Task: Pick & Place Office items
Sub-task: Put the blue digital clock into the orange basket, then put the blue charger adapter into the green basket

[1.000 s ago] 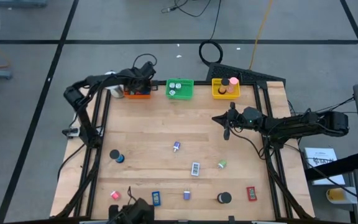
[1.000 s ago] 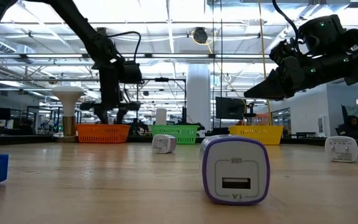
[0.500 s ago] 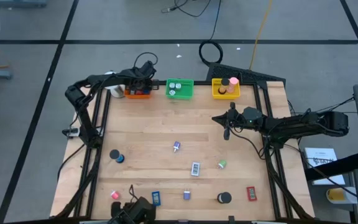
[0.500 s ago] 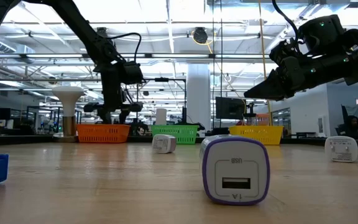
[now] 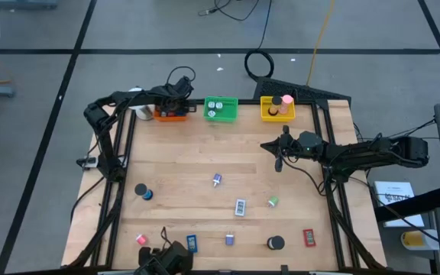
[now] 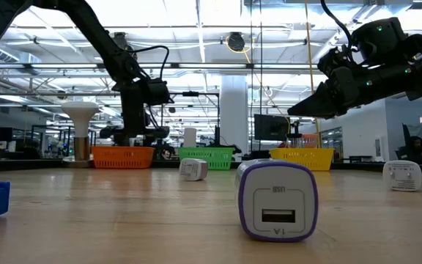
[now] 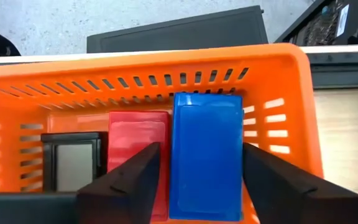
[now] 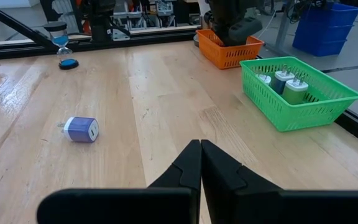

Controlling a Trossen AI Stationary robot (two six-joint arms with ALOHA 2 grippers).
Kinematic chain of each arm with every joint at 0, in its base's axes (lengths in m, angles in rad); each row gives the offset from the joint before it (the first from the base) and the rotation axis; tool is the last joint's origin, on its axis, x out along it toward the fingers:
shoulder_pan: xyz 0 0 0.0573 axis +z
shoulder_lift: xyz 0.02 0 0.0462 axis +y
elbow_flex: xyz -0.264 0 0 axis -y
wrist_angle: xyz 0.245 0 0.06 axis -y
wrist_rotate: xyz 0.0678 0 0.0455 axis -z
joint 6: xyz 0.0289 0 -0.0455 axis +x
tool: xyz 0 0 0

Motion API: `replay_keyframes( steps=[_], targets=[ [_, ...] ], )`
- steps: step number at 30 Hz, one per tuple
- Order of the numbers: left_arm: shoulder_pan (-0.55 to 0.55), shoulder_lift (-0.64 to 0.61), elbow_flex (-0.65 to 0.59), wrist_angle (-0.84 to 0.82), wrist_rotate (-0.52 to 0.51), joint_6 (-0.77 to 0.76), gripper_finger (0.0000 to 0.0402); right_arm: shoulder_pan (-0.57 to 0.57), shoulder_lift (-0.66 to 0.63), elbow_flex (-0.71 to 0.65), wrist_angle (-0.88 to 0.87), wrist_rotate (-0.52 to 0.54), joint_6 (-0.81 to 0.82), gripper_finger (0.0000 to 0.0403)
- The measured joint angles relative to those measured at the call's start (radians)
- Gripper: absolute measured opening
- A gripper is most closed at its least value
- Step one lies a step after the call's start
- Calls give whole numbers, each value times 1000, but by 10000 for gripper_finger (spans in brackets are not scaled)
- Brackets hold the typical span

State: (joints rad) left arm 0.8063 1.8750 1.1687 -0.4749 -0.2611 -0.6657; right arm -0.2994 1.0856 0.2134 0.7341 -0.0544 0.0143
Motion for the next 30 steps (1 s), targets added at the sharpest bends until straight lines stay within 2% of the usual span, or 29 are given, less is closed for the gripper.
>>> replay_keyframes(
  steps=[4,9,15,20,25,30],
  targets=[
    [-2,-3,0,-2,0,7,232,0,0,0,1,0,0,0],
    [-4,-36,0,-1,3,25,222,0,0,0,2,0,0,0],
    [-11,-81,0,0,38,36,198,0,0,0,3,0,0,0],
    [-33,-138,0,-2,34,55,164,0,0,0,3,0,0,0],
    [-135,-204,0,43,3,179,108,0,0,0,5,0,0,0],
    [-307,-225,0,219,-6,405,52,0,0,0,23,0,0,0]
  ],
)
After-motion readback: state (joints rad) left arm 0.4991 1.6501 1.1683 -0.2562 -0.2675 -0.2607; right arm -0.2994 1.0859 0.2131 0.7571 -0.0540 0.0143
